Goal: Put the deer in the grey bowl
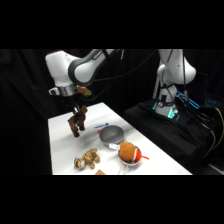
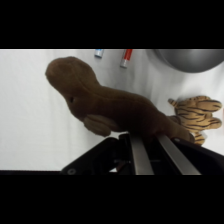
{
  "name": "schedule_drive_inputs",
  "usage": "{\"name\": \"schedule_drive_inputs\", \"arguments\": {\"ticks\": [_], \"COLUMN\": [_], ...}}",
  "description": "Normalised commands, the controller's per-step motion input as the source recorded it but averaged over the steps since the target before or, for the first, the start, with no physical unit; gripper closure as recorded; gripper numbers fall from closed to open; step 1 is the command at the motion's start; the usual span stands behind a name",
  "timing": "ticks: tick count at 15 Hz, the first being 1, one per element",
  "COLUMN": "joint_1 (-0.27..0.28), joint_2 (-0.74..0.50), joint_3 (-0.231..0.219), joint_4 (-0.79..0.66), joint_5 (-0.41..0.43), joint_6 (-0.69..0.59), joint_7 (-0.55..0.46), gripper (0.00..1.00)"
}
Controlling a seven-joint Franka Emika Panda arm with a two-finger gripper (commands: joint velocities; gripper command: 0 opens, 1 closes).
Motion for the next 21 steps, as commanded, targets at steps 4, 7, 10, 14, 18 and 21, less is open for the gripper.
{"name": "schedule_drive_inputs", "arguments": {"ticks": [4,7,10,14,18,21], "joint_1": [0.178,0.182,0.147,0.066,0.006,-0.017], "joint_2": [-0.86,-0.66,-0.39,-0.11,0.02,0.08], "joint_3": [-0.017,0.028,0.023,-0.024,-0.047,-0.022], "joint_4": [-0.99,-0.86,-0.64,-0.37,-0.15,-0.04], "joint_5": [-0.029,0.020,0.026,-0.053,-0.057,-0.022], "joint_6": [0.15,0.30,0.44,0.51,0.34,0.26], "joint_7": [0.01,0.06,0.07,0.03,0.00,-0.06], "gripper": [0.93,0.93,0.93,0.93,0.93,0.93]}}
